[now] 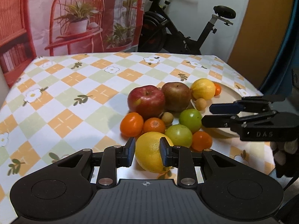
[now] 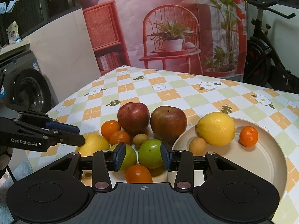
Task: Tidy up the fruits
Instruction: 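Move the left tool back to the large yellow citrus at the pile front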
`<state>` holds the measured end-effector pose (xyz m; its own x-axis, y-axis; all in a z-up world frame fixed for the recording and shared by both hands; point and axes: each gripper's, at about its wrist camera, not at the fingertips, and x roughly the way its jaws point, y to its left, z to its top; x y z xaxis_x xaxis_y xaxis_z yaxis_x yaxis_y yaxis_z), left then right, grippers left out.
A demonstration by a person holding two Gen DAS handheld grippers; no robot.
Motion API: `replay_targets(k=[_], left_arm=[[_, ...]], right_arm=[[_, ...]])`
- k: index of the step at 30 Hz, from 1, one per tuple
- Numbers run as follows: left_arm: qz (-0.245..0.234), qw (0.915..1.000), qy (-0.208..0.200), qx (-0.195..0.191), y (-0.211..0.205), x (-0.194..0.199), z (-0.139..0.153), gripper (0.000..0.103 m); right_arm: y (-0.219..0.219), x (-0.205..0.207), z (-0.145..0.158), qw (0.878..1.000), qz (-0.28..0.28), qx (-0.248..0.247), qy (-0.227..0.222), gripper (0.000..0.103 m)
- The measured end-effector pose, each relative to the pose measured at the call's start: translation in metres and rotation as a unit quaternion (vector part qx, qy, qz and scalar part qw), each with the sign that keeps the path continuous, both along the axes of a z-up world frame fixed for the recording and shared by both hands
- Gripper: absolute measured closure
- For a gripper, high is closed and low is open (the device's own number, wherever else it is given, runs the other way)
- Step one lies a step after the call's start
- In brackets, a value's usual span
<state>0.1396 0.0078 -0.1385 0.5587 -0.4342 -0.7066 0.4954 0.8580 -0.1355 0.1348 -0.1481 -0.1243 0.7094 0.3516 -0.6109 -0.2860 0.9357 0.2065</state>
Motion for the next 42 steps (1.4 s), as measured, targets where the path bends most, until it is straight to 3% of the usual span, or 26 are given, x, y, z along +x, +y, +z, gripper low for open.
replay_targets(k=[5,9,15,30,42], left_arm=[[0.007,0.9995,0.020,-0.022,0.002,0.012,-0.005,0.061],[0.014,0.9985,0.034,-0.040,-0.001,0.023,-0.008,0.061],[-0.001,0.9992,0.032,-0.022,-0.015,0.024,-0.010,0.060],[0.064,0.9966,0.014,-0.049,0.047,0.021,0.008,0.060],[0.073,0.9956,0.003,-0.058,0.063,0.015,0.005,0.060]], right_arm=[[0.003,0.000,-0.001,1.000,0.003,0.000,0.002,0.065],[0.006,-0.001,-0.001,1.000,0.008,-0.002,0.002,0.065],[0.009,-0.002,-0.001,1.000,0.015,-0.006,0.001,0.060],[0.043,-0.006,0.002,0.996,0.086,-0.026,0.012,0.059],[0.093,0.005,-0.012,0.985,0.154,-0.051,0.053,0.053]])
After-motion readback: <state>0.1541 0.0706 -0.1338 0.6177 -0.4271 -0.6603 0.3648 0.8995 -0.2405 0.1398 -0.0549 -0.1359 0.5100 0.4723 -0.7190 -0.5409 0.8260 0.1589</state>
